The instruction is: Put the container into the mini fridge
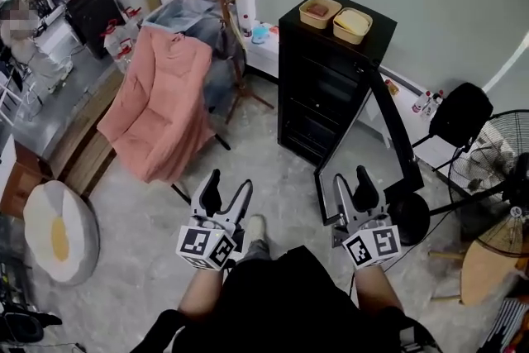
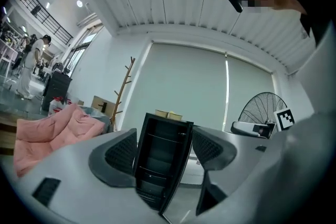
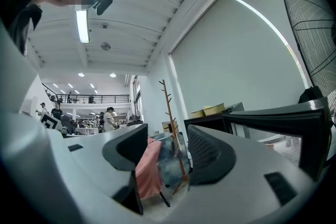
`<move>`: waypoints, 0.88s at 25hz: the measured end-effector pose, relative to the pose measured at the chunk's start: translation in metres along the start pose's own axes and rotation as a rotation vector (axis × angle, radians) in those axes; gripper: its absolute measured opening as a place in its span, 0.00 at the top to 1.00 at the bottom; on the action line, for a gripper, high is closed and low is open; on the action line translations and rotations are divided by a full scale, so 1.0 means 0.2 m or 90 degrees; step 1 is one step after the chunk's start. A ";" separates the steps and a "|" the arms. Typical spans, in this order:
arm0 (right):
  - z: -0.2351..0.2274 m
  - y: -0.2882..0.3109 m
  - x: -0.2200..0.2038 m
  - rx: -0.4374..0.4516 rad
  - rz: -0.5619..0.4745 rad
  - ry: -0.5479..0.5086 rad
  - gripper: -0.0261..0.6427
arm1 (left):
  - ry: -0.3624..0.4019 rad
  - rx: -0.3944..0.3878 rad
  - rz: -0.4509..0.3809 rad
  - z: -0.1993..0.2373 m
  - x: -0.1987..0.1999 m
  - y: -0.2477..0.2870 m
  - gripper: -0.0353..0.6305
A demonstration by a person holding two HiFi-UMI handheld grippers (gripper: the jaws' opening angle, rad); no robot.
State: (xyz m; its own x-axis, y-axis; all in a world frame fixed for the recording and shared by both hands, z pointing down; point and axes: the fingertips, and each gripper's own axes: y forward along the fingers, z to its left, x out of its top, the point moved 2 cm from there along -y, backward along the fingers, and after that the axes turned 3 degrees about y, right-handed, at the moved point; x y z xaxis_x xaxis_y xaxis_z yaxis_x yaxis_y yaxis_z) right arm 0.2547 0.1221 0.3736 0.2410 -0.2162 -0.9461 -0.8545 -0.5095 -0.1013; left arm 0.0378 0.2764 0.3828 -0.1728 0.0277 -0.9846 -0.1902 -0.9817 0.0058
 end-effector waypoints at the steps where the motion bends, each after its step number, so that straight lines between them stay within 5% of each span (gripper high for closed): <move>1: -0.01 0.06 0.01 -0.004 -0.002 -0.003 0.59 | 0.007 -0.009 -0.005 0.03 0.02 0.06 0.45; 14: -0.06 0.83 0.03 -0.031 -0.015 -0.011 0.61 | 0.045 -0.064 -0.009 0.54 0.20 0.63 0.45; 22: -0.08 1.10 0.04 -0.051 -0.017 -0.010 0.64 | 0.060 -0.151 0.002 0.62 0.24 0.93 0.45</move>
State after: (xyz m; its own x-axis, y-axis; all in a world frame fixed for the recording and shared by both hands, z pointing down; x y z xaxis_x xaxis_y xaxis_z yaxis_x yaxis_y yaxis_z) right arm 0.0764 -0.0056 0.3487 0.2546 -0.1889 -0.9484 -0.8086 -0.5795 -0.1016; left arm -0.1267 0.1181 0.3579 -0.0794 0.0183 -0.9967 0.0444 -0.9988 -0.0219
